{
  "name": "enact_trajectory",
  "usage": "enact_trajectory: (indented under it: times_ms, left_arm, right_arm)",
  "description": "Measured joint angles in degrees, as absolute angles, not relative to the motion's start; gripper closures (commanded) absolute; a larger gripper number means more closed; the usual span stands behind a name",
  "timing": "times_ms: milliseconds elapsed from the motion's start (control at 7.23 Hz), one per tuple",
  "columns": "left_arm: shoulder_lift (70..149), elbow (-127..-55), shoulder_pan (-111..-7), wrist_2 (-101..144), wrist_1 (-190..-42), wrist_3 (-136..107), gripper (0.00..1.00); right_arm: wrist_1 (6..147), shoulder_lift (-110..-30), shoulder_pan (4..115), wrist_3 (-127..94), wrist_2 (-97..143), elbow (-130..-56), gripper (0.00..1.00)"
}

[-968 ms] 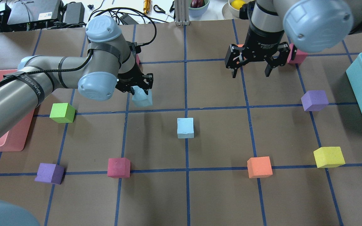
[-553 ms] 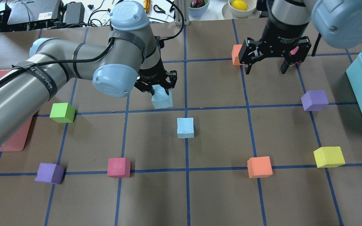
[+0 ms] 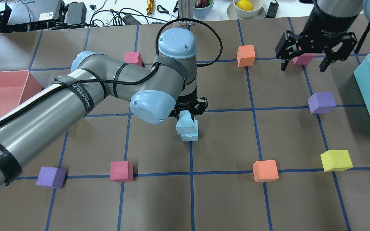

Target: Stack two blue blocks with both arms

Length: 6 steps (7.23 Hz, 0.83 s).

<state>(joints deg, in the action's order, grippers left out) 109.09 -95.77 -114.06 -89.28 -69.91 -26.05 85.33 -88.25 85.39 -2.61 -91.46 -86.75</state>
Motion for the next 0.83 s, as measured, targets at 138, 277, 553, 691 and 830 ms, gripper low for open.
enact_trajectory:
  times_ms: [138,277,553,691,830]
  left_arm:
    - [109.24,-95.94,-114.08,-89.93,-69.3,-26.07,0.85]
    - [109.62,-95.96,-114.08,-89.99,-68.22,-26.32,0.84]
    - [110.86,-96.01,-114.14,-89.73,-65.98,-26.95,0.83]
    - [111.27,-96.04,-114.24,-89.54,-65.65,-27.15,0.83]
    - [111.44,-96.08,-114.38,-89.29,-65.54,-27.26,0.83]
  right_arm:
    - [85.12,-88.36,85.34,-2.67,-91.77,-86.72,0.0]
    - [85.06,-88.41,85.32,-2.75,-92.0,-86.66,0.0]
    - [85.07,-88.43,85.33,-2.94,-92.17,-86.59,0.0]
    - [85.08,-88.44,85.34,-3.04,-92.19,-86.55,0.0]
    - [85.06,-88.54,85.33,-3.14,-92.19,-86.53,0.0]
